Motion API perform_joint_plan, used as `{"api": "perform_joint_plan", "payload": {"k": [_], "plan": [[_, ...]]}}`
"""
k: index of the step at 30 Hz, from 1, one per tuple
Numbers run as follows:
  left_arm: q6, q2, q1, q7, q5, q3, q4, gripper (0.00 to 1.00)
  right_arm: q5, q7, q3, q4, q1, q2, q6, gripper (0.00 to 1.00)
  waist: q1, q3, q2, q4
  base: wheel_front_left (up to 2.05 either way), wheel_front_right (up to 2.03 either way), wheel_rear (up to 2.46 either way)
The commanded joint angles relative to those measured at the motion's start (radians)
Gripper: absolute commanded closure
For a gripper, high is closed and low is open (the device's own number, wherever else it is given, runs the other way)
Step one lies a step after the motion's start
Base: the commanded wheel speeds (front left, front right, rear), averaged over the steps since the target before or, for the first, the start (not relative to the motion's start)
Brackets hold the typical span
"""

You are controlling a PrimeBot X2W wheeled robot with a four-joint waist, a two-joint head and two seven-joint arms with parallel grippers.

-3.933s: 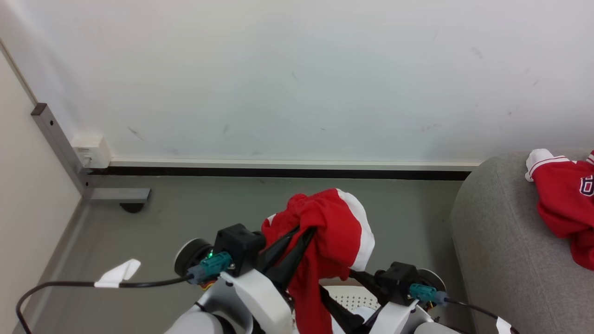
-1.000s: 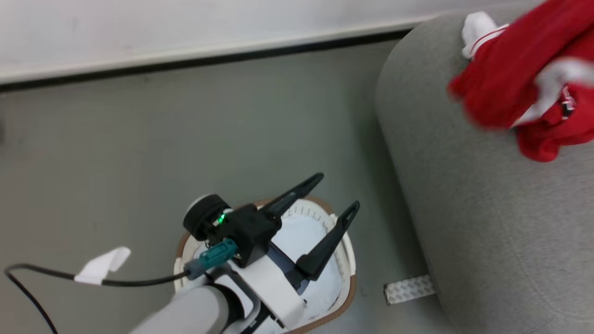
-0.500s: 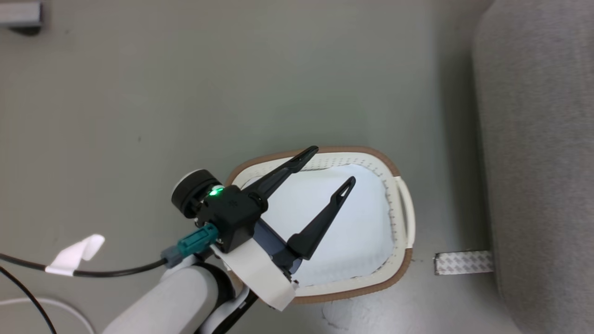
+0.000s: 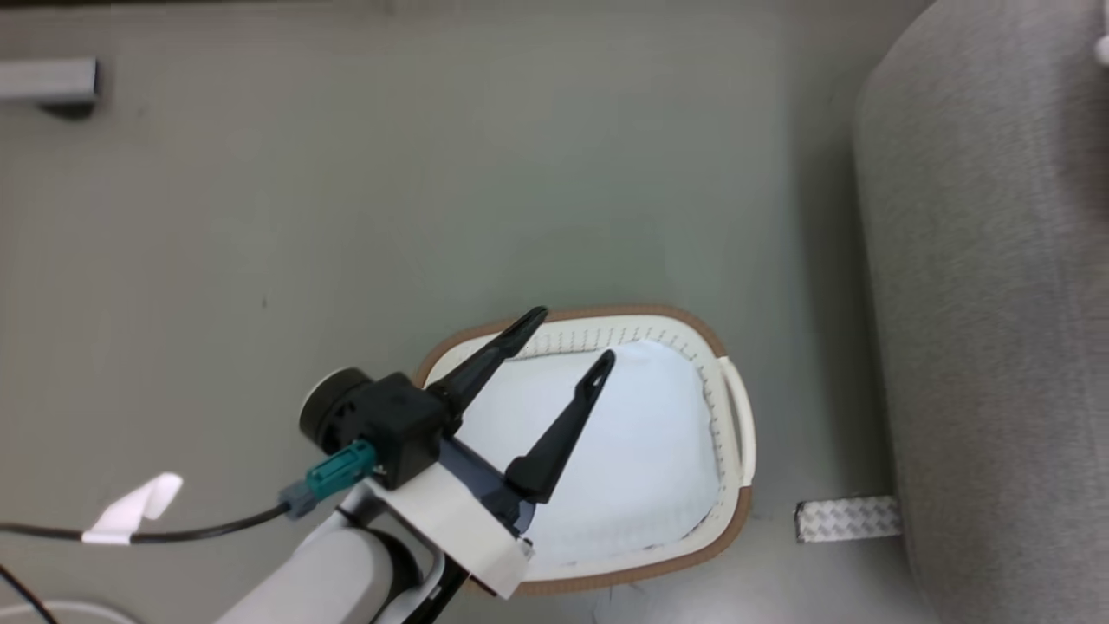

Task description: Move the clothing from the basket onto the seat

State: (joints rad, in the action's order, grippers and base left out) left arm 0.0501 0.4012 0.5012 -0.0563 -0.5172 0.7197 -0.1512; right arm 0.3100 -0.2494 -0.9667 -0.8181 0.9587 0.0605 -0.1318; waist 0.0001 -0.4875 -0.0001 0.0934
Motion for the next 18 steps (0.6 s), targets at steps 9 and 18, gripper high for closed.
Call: {"api": "perform_joint_plan", "payload": {"k": [9, 18], "plan": [[0.114, 0.011, -0.128, -0.125, -0.020, -0.087, 0.099, 0.00, -0.340, -0.016, 0.549, 0.213, -0.351, -0.010, 0.002, 0.00, -0.0001, 0.221, 0.0001, 0.043, 0.00, 0.00, 0.00], [0.200, 0.011, -0.319, -0.197, -0.088, -0.204, 0.188, 0.00, -0.474, -0.016, 0.809, 0.515, -0.716, -0.009, 0.002, 0.00, -0.0001, 0.429, 0.0001, 0.006, 0.00, 0.00, 0.00]]}}
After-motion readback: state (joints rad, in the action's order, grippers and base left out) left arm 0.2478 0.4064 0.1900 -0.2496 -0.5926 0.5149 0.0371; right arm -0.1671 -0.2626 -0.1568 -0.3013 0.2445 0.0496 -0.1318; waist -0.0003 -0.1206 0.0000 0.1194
